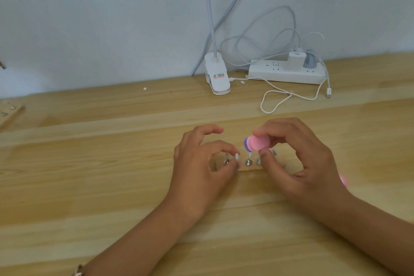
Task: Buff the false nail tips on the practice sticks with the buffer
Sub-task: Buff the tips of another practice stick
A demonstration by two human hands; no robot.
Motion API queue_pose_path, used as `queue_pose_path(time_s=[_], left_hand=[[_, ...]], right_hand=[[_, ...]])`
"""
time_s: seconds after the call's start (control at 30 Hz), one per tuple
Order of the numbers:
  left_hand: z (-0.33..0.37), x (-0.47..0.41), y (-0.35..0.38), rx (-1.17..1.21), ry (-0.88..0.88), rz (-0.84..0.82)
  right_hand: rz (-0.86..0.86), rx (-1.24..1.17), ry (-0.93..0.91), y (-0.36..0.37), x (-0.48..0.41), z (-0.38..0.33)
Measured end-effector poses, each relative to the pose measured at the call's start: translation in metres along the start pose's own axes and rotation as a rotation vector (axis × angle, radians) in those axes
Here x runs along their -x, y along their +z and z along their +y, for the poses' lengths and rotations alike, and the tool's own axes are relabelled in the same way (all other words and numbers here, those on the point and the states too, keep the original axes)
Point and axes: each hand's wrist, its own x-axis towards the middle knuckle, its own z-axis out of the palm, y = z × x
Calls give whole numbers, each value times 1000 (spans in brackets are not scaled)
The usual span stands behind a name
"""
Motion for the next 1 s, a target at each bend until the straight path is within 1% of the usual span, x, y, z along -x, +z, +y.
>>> queue_pose_path(time_s=[0.17,0.33,0.43,0.53,0.6,0.73,0.87,1.0], left_hand=[[-7,-3,2,-128,171,14],[-4,-1,0,-162,251,20],[1,3,-2,-97,323,84],[6,8,-9,100,266,162],[5,12,-16,224,213,170],[-2,19,-29,393,82,102],[-1,21,-27,402,91,38],[3,28,-22,525,59,-36]], right_hand=[[-6,-2,3,2,-1,1],[1,5,31,1,0,0],[21,10,41,0,-1,0],[29,4,45,-2,0,0],[28,-1,47,-4,2,0],[23,-24,23,-5,4,0],[6,-6,-56,-5,6,-3],[-5,5,-88,-8,7,-4]])
